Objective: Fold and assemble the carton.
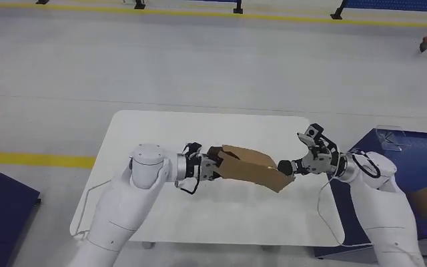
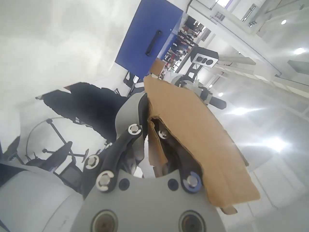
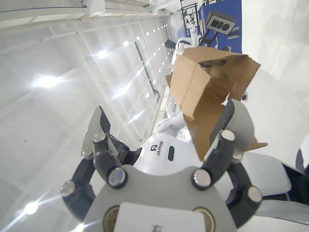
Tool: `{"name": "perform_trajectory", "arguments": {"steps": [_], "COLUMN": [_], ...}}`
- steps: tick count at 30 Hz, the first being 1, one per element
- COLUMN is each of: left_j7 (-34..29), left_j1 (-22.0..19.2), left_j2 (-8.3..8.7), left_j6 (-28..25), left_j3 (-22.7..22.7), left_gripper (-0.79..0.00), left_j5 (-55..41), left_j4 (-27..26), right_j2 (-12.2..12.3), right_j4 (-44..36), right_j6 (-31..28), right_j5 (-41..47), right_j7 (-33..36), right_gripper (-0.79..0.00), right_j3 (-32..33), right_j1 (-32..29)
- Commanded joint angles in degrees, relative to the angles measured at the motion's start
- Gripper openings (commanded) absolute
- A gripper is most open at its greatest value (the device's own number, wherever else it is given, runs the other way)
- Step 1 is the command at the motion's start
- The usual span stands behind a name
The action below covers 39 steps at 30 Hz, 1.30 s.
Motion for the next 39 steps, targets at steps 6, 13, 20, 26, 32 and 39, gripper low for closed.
{"name": "perform_trajectory", "arguments": {"steps": [6, 13, 20, 26, 32, 39], "left_j7": [-0.22, -1.59, -2.49, -2.81, -1.99, 2.04], "left_j1": [-1.14, -0.60, 1.12, 2.49, 3.37, 4.82], "left_j2": [-0.24, 0.15, 0.98, 1.72, 2.45, 4.20], "left_j6": [0.36, -0.57, -1.19, -1.12, 0.39, -0.22], "left_j3": [3.27, 4.07, 3.39, 2.55, 1.65, -5.72], "left_gripper": [-0.785, -0.785, -0.785, -0.785, 0.000, 0.000], "left_j5": [-0.81, -1.71, -2.38, -3.05, -3.18, -3.76], "left_j4": [1.49, 1.11, -0.54, -1.82, -2.24, -2.38], "right_j2": [-0.41, -0.94, -1.44, -1.76, -1.82, -0.97], "right_j4": [-0.81, -3.19, -4.30, -4.15, -4.76, -8.13], "right_j6": [1.16, -0.10, -0.76, -0.20, 0.54, -3.48], "right_j5": [5.17, 6.37, 6.16, 7.90, 8.45, 6.74], "right_j7": [-1.43, -5.82, -8.02, -9.36, -10.99, -11.29], "right_gripper": [0.000, -0.228, -0.505, -0.785, -0.785, -0.785], "right_j3": [-2.63, -5.58, -9.03, -10.38, -10.65, -6.74], "right_j1": [-1.21, -2.51, -2.43, -1.87, -2.22, -3.71]}}
